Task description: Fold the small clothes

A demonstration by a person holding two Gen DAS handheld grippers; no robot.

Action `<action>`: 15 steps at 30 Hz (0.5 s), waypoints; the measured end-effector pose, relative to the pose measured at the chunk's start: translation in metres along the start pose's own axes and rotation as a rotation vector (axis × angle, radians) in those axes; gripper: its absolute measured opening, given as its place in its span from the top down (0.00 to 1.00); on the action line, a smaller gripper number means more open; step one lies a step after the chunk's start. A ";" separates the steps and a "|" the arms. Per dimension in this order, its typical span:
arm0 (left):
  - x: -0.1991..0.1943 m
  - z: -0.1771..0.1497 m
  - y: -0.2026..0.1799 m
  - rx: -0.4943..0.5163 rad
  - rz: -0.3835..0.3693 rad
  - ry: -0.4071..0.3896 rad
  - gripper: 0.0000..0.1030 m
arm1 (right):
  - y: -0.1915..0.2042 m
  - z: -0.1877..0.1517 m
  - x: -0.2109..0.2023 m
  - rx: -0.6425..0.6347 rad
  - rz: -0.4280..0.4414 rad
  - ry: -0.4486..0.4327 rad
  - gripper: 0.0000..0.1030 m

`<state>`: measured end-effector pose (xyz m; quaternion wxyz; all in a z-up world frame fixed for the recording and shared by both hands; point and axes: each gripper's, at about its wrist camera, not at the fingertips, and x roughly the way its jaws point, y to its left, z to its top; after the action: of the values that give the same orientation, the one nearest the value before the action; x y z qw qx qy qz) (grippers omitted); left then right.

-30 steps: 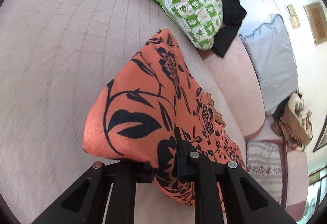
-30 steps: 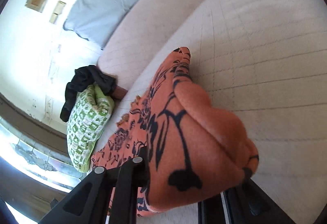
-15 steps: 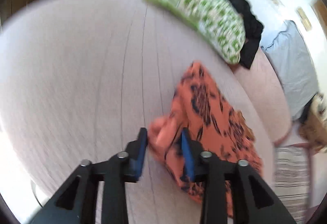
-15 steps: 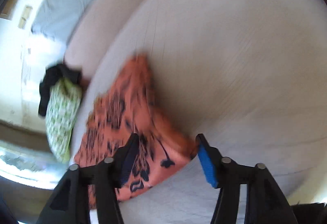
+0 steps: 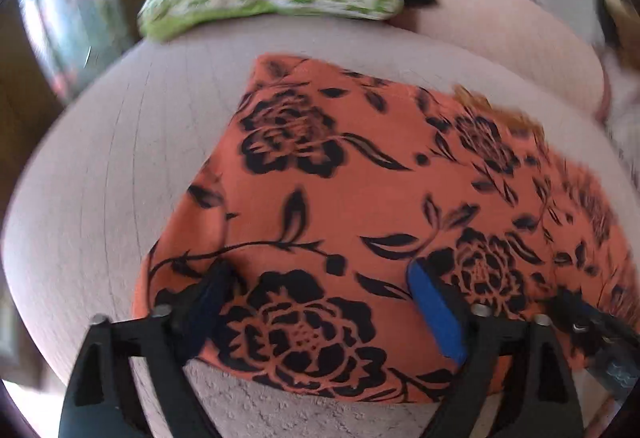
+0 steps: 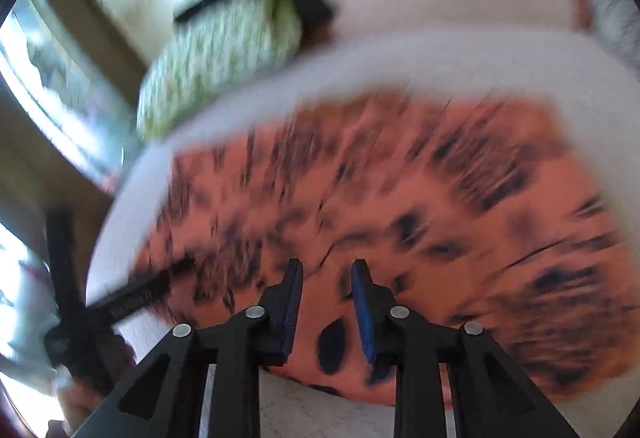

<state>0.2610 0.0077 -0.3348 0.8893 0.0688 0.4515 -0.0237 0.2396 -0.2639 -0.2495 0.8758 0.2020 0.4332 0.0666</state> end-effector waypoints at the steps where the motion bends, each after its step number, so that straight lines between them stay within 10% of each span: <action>1: 0.006 -0.001 -0.007 0.043 0.010 0.016 0.00 | -0.003 -0.007 0.014 0.002 -0.014 0.023 0.75; 8: 0.011 -0.003 -0.007 0.028 0.062 -0.026 0.00 | -0.027 0.021 -0.011 0.155 0.012 -0.159 0.72; 15: -0.037 -0.020 0.017 -0.084 0.084 -0.125 0.00 | -0.027 0.027 0.007 0.156 -0.064 -0.056 0.72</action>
<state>0.2243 0.0263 -0.3149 0.9180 0.0489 0.3925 0.0285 0.2633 -0.2944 -0.2513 0.8709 0.2572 0.4188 -0.0011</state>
